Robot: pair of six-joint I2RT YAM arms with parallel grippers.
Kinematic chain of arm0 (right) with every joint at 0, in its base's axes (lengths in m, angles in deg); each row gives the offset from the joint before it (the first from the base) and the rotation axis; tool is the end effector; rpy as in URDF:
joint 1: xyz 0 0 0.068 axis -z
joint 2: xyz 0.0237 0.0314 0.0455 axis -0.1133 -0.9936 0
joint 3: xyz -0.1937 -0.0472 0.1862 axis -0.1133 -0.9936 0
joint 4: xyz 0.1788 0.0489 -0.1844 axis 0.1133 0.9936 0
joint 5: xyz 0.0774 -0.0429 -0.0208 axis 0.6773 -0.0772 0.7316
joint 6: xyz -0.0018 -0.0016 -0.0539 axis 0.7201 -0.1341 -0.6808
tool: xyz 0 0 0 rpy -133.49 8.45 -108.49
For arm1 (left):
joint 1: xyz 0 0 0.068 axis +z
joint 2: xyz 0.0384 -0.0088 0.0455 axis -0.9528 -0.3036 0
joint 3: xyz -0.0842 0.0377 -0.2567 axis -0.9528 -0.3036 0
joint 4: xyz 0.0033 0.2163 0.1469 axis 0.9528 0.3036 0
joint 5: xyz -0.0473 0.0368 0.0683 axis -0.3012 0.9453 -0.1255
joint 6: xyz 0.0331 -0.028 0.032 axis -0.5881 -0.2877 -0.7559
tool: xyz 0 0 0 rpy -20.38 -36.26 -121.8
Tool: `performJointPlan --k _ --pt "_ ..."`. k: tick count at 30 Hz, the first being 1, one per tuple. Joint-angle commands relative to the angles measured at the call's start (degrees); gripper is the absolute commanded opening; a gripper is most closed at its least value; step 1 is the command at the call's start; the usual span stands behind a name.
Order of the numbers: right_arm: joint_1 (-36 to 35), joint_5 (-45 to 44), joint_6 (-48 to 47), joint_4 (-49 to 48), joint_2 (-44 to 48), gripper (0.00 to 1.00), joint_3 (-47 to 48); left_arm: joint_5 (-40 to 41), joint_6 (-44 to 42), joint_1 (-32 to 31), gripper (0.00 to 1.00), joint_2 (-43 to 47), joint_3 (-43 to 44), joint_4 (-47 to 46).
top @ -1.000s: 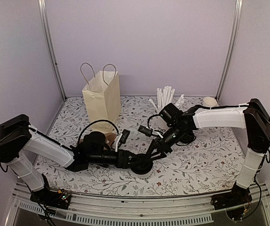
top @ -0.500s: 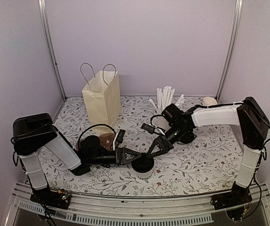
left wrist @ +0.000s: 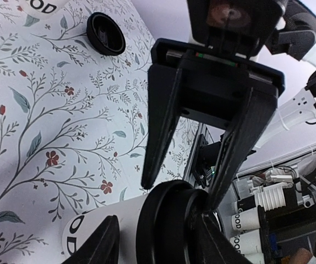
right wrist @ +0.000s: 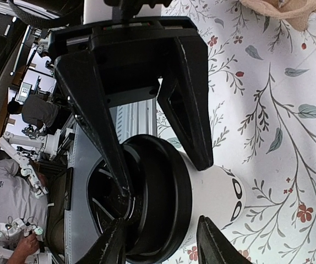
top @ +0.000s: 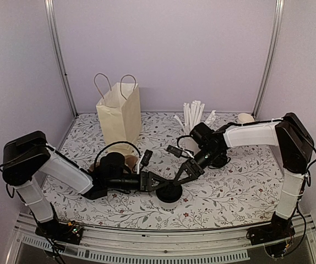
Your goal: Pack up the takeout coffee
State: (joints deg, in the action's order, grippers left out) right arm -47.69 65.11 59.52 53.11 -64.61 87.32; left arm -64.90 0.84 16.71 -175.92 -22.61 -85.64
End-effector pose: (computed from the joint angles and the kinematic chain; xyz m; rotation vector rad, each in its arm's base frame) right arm 0.2531 0.2633 0.1719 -1.4734 2.2095 1.6400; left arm 0.1647 -0.2669 0.1407 0.3819 2.1732 -1.6232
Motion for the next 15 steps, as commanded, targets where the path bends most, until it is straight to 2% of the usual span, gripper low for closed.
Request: performJointPlan --k 1,7,12,15 --pt "-0.7 -13.2 -5.7 4.0 0.3 0.49 1.0 1.7 -6.1 -2.5 0.49 -0.1 1.6 20.3" --pt "-0.1 -22.5 -9.1 5.0 8.5 0.60 3.5 3.0 -8.0 -3.6 0.49 -0.8 5.5 27.6" --pt "-0.6 -27.8 -12.4 4.7 16.3 0.61 2.0 4.1 -8.5 -4.7 0.49 -1.3 7.0 30.3" --pt "-3.4 -29.0 -15.2 4.4 21.1 0.57 -0.5 5.4 -8.9 -5.2 0.49 -0.7 7.6 32.0"
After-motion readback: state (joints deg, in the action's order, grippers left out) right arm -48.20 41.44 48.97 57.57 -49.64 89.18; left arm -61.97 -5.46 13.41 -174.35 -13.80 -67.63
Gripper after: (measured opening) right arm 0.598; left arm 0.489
